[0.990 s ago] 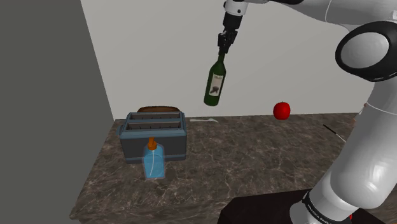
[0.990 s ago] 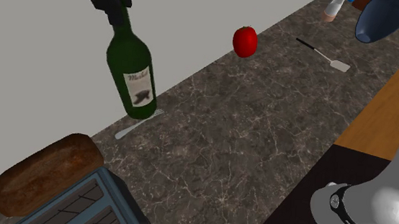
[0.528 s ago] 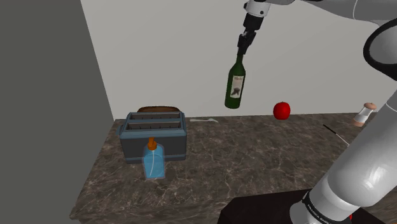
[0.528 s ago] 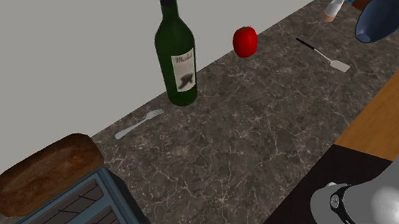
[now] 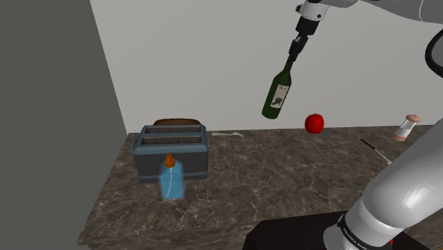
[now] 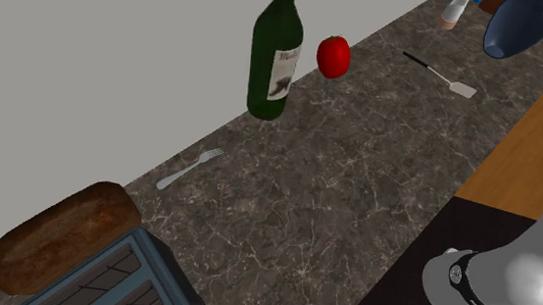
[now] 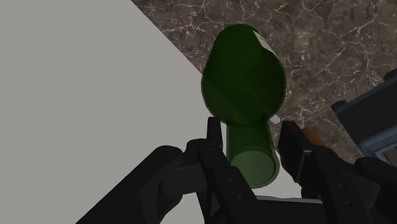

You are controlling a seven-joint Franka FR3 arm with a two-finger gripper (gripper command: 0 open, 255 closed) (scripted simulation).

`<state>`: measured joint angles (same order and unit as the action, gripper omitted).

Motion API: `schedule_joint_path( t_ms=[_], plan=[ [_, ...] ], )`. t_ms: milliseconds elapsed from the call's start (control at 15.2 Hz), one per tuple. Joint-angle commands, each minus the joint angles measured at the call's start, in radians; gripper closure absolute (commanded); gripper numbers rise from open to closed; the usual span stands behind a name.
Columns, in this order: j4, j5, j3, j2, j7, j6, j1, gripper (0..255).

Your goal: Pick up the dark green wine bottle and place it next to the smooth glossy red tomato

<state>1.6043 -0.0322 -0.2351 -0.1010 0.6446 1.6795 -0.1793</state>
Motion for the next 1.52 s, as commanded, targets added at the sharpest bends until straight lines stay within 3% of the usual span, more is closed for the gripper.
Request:
schedule_joint_path(
  t_ms=[0,726,1452],
  plan=[
    [0.031,0.001,-0.025,-0.026,0.047,0.005,-0.02,255],
    [0.033,-0.016,-0.184,-0.042,0.312,-0.024,-0.127,255],
    [-0.124,-0.113,-0.368,0.098,0.619,-0.093,-0.257,255]
  ],
)
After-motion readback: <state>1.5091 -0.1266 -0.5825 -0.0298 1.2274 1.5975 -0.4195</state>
